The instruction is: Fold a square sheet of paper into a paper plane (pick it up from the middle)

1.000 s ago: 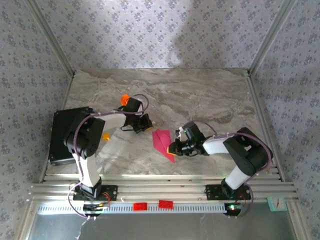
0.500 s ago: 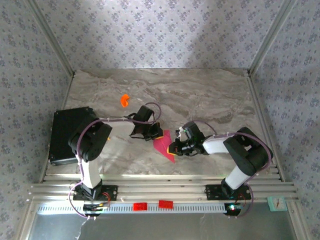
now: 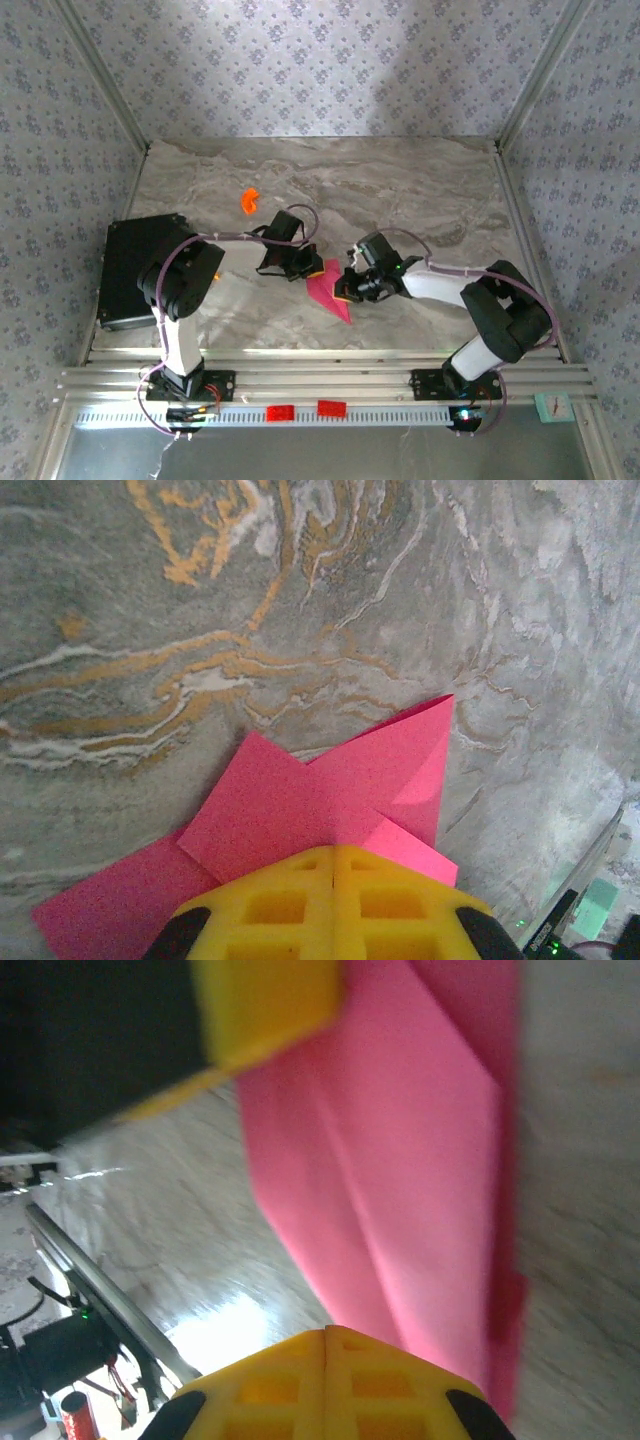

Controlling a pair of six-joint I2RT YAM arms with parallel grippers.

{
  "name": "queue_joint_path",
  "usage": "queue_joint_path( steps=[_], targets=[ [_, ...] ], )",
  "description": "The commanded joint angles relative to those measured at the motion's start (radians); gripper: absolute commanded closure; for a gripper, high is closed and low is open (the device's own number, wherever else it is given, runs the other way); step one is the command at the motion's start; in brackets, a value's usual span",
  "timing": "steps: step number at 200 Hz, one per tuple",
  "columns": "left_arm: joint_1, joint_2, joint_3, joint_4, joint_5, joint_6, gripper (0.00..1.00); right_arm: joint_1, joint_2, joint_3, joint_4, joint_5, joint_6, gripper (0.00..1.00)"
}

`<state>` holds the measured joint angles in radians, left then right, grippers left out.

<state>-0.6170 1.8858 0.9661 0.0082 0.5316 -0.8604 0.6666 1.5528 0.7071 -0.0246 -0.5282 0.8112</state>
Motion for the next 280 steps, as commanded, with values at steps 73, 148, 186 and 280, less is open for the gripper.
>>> queue_joint_path(
  steps=[73, 148, 186, 280],
  targets=[
    [0.003, 0.044, -0.021, -0.057, -0.061, 0.024, 0.96, 0.029, 0.151, 0.001, 0.004, 0.041, -0.007, 0.95],
    [0.003, 0.046, -0.029, -0.056, -0.061, 0.025, 0.96, 0.031, -0.099, -0.173, -0.027, 0.019, 0.011, 0.93],
    [0.003, 0.045, -0.029, -0.056, -0.058, 0.026, 0.96, 0.031, -0.143, -0.091, -0.085, -0.004, -0.025, 0.9],
    [-0.001, 0.056, -0.024, -0.053, -0.055, 0.029, 0.96, 0.028, -0.111, -0.267, -0.019, -0.036, 0.005, 0.88]
  ],
)
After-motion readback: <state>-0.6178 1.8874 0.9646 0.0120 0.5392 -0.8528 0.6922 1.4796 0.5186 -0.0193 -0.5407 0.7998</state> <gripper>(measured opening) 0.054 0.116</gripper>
